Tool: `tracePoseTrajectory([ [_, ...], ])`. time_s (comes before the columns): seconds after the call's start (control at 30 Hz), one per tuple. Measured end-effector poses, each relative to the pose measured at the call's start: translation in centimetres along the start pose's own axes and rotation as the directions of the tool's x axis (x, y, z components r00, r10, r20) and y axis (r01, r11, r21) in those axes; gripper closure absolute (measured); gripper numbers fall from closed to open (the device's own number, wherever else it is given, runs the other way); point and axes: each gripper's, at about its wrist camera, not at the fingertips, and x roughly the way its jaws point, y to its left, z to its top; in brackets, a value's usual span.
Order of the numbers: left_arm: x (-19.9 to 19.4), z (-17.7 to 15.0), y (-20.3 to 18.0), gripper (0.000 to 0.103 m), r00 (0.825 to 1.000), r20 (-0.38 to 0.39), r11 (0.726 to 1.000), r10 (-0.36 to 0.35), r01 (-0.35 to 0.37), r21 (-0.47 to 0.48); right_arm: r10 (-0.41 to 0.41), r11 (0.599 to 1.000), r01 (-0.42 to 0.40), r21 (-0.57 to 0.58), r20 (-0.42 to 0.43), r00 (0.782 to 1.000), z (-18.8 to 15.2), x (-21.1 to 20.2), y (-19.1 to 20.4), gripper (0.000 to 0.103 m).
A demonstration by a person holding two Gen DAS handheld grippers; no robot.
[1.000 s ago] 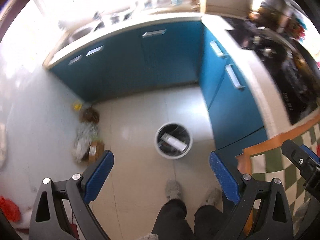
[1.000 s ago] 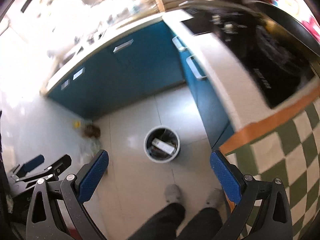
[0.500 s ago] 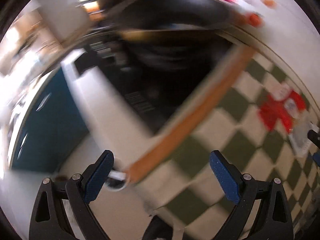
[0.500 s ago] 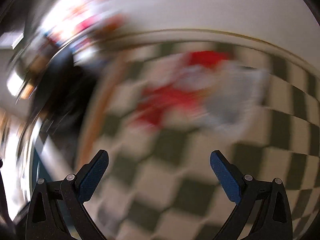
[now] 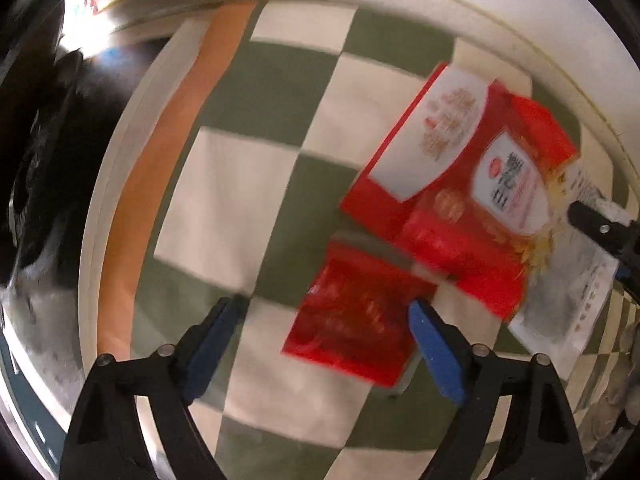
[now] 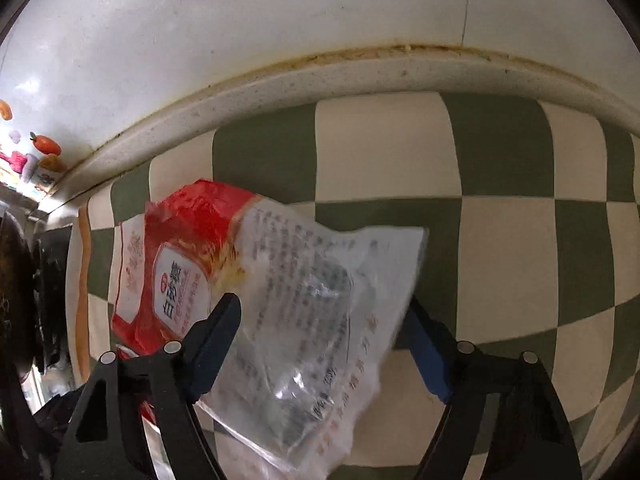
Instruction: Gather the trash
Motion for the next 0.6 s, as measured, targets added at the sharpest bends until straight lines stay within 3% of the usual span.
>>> tracePoseTrajectory([
  [0.03, -0.3, 0.0, -0.6, 0.039, 1.0, 0.007, 1.0, -0.006, 0.006, 0.027, -0.009, 1.0, 0.009, -0.007, 0.01, 1.0, 0.3, 0.1, 0.0, 0.036],
  [0.07, -0.7, -0.1, -1.2, 0.049, 1.0, 0.013, 0.999, -0.014, 0.013, 0.046, -0.022, 1.0, 0.023, -0.013, 0.027, 0.999, 0.3, 0.0, 0.1, 0.051],
  [0.1, -0.9, -0.2, -1.6, 0.06, 1.0, 0.016, 0.999, -0.015, 0.014, 0.053, -0.026, 1.0, 0.026, -0.011, 0.033, 0.999, 0.6, 0.1, -0.1, 0.055],
  [0.13, -1.1, -0.4, -1.9, 0.066, 1.0, 0.013, 0.998, 0.002, -0.002, 0.06, -0.022, 1.0, 0.022, -0.008, 0.041, 0.999, 0.6, 0.1, -0.3, 0.059],
  [0.2, -1.5, -0.7, -2.1, 0.078, 1.0, 0.024, 0.999, 0.004, -0.006, 0.052, 0.01, 1.0, -0.011, 0.003, 0.06, 0.998, 0.5, -0.3, -0.6, 0.084],
  [0.23, -1.8, -0.9, -1.9, 0.093, 1.0, 0.028, 0.999, 0.007, -0.008, 0.039, 0.024, 1.0, -0.025, 0.011, 0.066, 0.998, 0.5, -0.6, -0.8, 0.085],
  [0.27, -2.1, -1.0, -1.6, 0.101, 1.0, 0.03, 1.0, 0.002, -0.002, 0.025, 0.04, 0.999, -0.042, 0.018, 0.081, 0.996, 0.4, -1.1, -0.9, 0.088],
  [0.4, -3.7, -2.5, -0.2, 0.103, 0.998, 0.06, 0.999, -0.031, 0.033, -0.034, 0.075, 0.997, -0.077, 0.013, 0.126, 0.989, -0.1, -3.6, -1.5, 0.095],
  [0.6, -8.3, -4.6, 1.4, 0.103, 0.985, 0.156, 0.99, -0.079, 0.096, -0.102, 0.099, 0.995, -0.099, -0.011, 0.201, 0.974, -1.1, -9.0, -1.5, 0.096],
])
